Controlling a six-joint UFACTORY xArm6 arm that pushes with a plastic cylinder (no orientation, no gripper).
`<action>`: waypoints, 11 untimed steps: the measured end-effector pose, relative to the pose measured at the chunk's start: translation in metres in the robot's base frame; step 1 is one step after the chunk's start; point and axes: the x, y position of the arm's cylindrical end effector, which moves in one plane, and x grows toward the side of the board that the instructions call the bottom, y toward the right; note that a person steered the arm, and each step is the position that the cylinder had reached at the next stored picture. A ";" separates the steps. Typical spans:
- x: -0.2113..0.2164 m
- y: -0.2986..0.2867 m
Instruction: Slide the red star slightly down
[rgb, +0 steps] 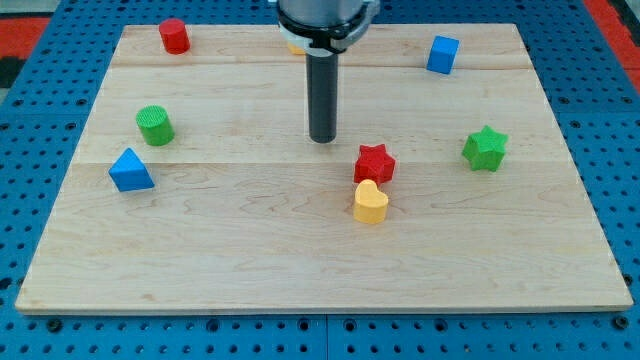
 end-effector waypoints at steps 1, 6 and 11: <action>0.010 0.006; 0.033 0.043; 0.081 0.013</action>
